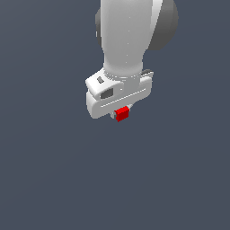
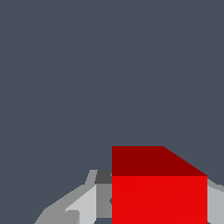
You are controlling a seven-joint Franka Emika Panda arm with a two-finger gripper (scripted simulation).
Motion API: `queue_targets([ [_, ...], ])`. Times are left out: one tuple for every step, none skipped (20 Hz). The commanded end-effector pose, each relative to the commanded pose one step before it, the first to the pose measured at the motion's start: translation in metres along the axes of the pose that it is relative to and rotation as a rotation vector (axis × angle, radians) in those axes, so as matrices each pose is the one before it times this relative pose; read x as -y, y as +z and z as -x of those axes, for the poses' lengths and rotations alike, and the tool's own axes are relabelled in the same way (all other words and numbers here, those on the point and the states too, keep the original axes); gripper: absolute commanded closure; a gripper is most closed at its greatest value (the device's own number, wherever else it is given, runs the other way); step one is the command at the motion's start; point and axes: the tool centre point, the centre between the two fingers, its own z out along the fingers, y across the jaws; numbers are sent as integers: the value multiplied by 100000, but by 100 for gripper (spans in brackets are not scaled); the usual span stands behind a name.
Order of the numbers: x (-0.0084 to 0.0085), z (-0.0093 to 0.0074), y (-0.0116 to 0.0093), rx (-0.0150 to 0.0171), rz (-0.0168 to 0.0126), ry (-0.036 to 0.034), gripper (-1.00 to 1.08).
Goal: Pick up the red cube and move it to a goal position.
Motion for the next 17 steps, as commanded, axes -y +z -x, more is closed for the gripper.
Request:
queue_targets([
  [-392, 91, -2328, 94, -82, -43, 108],
  [-167, 20, -774, 13, 39, 55, 108],
  [-138, 1, -705, 0, 0, 0, 108],
  [-129, -4, -642, 0, 0, 0, 108],
  [-119, -7, -583, 0, 0, 0, 108],
  [-109, -8, -527, 0, 0, 0, 108],
  [-116, 3, -475, 16, 40, 54, 108],
  [-88, -9, -417, 0, 0, 0, 108],
  [-78, -10, -362, 0, 0, 0, 108],
  [-68, -11, -309, 0, 0, 0, 108],
  [-58, -13, -256, 0, 0, 0, 108],
  [-49, -14, -204, 0, 0, 0, 108],
  [-40, -16, -153, 0, 0, 0, 108],
  [-31, -18, -105, 0, 0, 0, 108],
  [-23, -19, -59, 0, 0, 0, 108],
  [-14, -17, -20, 0, 0, 0, 108],
  [-5, -8, 0, 0, 0, 0, 108],
])
